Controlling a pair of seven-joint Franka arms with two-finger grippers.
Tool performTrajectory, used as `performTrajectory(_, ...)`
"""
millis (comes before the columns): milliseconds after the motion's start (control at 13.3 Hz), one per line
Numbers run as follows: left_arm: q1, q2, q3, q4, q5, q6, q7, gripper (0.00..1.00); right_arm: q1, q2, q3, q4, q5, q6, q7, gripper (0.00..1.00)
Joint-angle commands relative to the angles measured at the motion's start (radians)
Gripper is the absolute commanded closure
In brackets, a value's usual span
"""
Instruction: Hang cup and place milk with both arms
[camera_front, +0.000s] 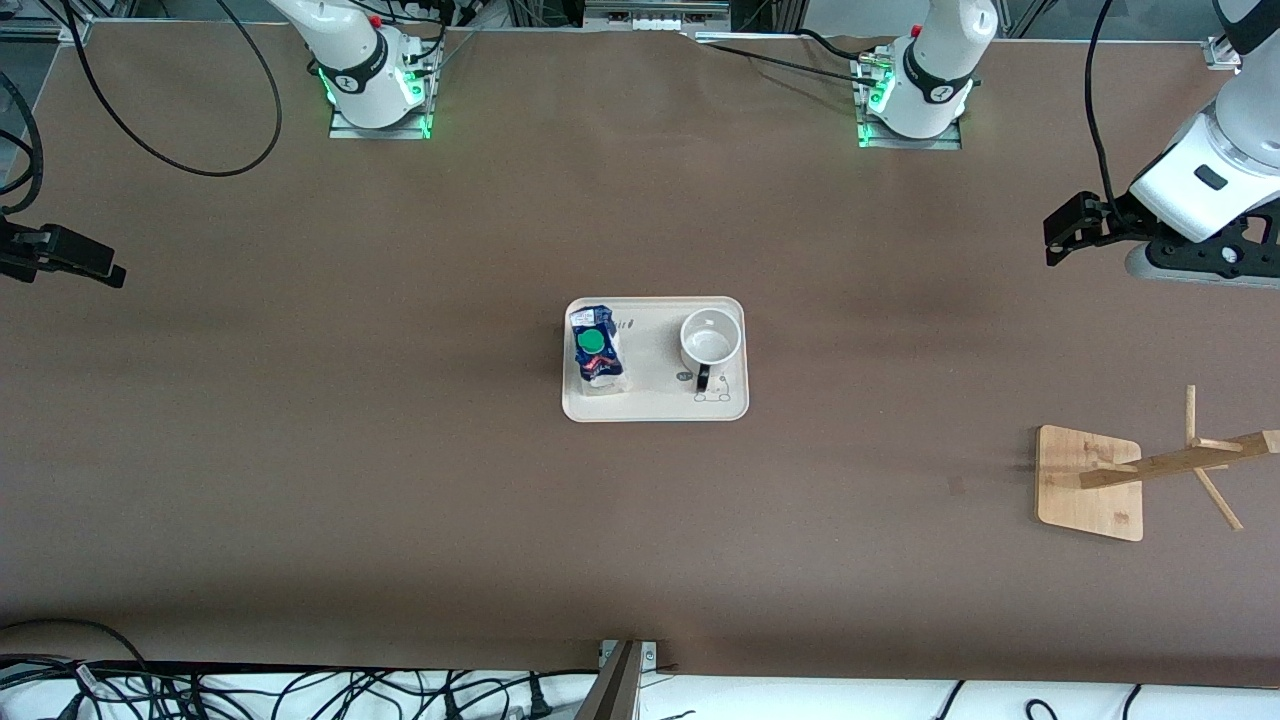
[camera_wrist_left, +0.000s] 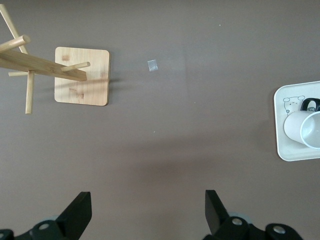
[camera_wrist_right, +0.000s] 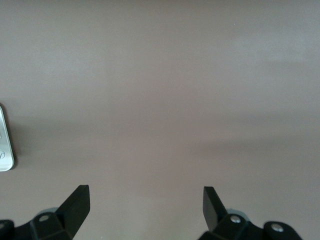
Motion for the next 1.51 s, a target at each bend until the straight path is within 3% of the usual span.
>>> performTrajectory(0, -0.002, 0.019, 0.0, 0.039, -0.008, -0.025, -0.003, 0.0, 0.001, -0.008, 0.001, -0.007, 0.003, -0.008, -0.011, 0.0)
performTrajectory(1130, -0.005, 0.017, 0.0, 0.04, -0.006, -0.027, -0.005, 0.0, 0.031, 0.03, 0.001, -0.016, 0.004, -0.071, -0.06, 0.0)
performTrajectory(1432, -0.008, 0.017, 0.0, 0.04, -0.006, -0.027, -0.005, 0.0, 0.12, 0.059, 0.001, -0.016, 0.009, -0.092, -0.07, 0.0)
